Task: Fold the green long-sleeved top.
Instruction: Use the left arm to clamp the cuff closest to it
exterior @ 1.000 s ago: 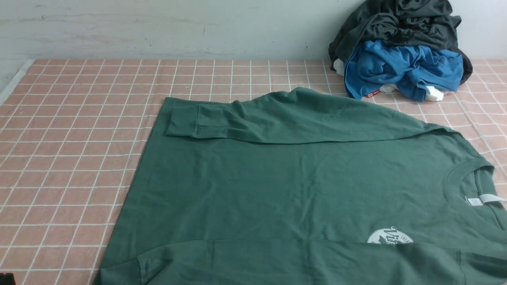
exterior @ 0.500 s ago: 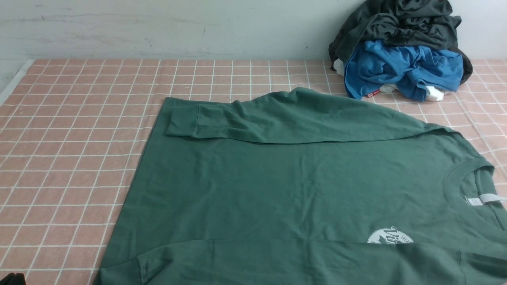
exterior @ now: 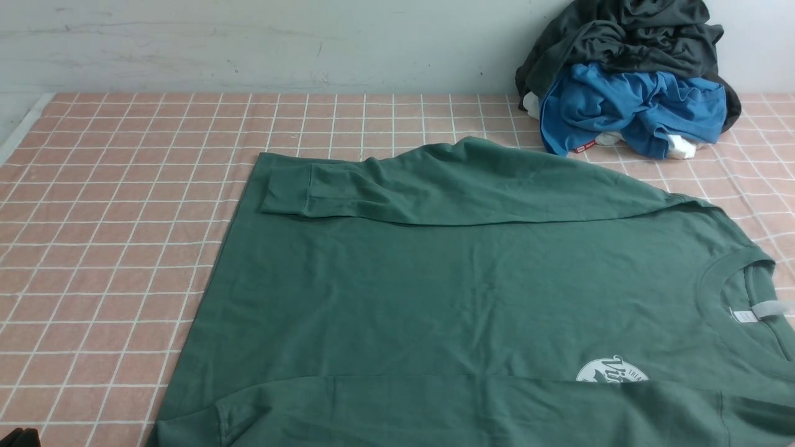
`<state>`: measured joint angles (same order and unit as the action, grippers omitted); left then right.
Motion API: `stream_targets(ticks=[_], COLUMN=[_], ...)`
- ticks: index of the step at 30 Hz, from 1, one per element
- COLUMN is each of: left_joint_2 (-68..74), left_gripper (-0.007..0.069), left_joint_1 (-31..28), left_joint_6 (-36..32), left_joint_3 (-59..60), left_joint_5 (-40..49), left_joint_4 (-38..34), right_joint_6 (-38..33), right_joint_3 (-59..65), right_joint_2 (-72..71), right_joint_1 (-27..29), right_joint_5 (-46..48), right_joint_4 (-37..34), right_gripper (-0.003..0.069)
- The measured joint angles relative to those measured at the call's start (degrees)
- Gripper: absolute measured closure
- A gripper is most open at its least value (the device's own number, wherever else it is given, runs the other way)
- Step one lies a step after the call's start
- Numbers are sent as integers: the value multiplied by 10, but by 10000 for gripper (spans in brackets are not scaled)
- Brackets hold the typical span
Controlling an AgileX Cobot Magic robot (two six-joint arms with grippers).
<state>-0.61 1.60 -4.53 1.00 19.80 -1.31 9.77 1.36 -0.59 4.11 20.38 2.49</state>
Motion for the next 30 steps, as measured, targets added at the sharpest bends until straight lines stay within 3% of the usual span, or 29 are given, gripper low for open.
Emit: stream_targets(ticks=[25,30], left_joint_2=[0,0], left_gripper=[628,628], left_joint_1=[0,0], left_joint_6=[3,143], left_joint_3=[2,7], left_joint_5=[-12,-77], left_joint_4=[13,-154], right_joint_6=[5,18], right_joint_3=[0,0], right_joint_2=[0,0], right_joint_1=[0,0], right_joint_5=[0,1], right_joint_4=[-30,-131], right_gripper=[673,673])
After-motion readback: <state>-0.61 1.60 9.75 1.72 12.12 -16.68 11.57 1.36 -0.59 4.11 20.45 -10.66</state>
